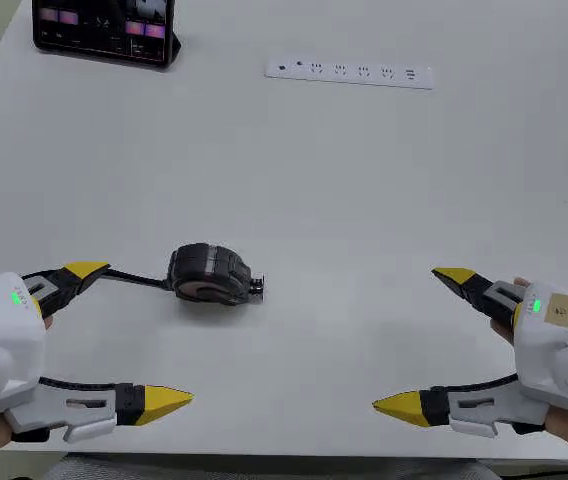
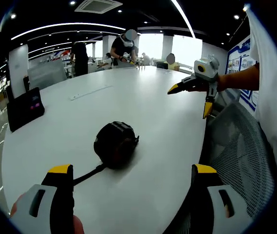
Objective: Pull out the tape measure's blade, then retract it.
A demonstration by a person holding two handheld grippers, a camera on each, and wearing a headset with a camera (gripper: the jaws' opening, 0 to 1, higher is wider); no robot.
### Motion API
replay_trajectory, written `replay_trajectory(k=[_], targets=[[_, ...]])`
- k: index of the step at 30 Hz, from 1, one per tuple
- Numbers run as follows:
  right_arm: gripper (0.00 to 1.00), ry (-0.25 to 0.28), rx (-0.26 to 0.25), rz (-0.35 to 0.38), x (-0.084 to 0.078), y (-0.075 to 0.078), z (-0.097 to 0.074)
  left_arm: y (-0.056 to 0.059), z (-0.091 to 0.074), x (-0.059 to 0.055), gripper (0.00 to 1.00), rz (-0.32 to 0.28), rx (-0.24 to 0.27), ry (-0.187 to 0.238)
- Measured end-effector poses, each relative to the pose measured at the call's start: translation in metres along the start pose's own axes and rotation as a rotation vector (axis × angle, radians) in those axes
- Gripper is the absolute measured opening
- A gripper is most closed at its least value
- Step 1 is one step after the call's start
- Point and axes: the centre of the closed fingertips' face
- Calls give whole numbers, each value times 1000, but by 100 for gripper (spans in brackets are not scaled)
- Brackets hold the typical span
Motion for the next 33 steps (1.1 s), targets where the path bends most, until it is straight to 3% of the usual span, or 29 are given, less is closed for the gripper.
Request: replay_trajectory(k=[6, 29, 33], targets=[[99, 1, 0, 7, 0, 0, -1, 2, 0, -2, 99, 18, -7, -9], [99, 5, 1, 28, -3, -2, -4, 0, -2, 0, 99, -10, -5, 0], [99, 7, 1, 29, -3, -2, -4, 1, -2, 0, 95, -4, -10, -3]])
Point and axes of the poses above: the centre of the closed fingertips' face, and the gripper's own axes: z roughly forward along the fingers, y roughly to its right, x roughly out of its top, and after that the axes turned 5 degrees about y, right-handed
